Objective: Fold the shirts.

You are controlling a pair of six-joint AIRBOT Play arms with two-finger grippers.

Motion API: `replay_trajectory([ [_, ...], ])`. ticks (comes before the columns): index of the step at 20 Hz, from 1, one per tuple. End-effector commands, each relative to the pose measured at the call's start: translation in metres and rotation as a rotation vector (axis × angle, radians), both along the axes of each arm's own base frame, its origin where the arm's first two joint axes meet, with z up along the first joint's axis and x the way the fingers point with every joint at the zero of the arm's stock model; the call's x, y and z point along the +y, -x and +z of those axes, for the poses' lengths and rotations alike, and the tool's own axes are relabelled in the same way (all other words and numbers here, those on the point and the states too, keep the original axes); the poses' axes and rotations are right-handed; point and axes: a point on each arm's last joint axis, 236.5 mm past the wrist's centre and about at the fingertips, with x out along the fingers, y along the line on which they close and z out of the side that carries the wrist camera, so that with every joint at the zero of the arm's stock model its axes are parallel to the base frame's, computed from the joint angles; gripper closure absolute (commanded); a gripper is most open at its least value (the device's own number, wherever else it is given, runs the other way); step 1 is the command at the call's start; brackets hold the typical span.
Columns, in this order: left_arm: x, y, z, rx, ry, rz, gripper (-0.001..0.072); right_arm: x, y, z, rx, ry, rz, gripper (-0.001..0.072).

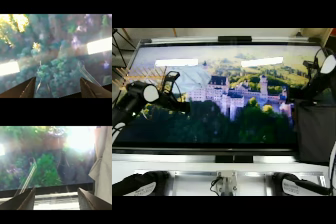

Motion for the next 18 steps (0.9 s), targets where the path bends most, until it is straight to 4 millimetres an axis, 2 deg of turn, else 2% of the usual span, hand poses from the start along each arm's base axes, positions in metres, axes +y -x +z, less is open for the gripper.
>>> replay_trajectory([
  [1,-0.0001,0.0002,0.0001,0.000,0.000,-0.001,0.0058,0.0003,-0.0002,0.0001,0.000,0.000,0.000,0.0079],
  [16,0.0000,0.0001,0.0001,0.000,0.000,0.000,0.0058,0.0003,-0.0004,0.0001,-0.001,0.000,0.000,0.0079],
  [18,-0.0040,-0.0062,0.0028,-0.028,0.018,0.003,0.0058,0.0003,-0.0006,0.0000,-0.002,0.000,0.000,0.0079],
])
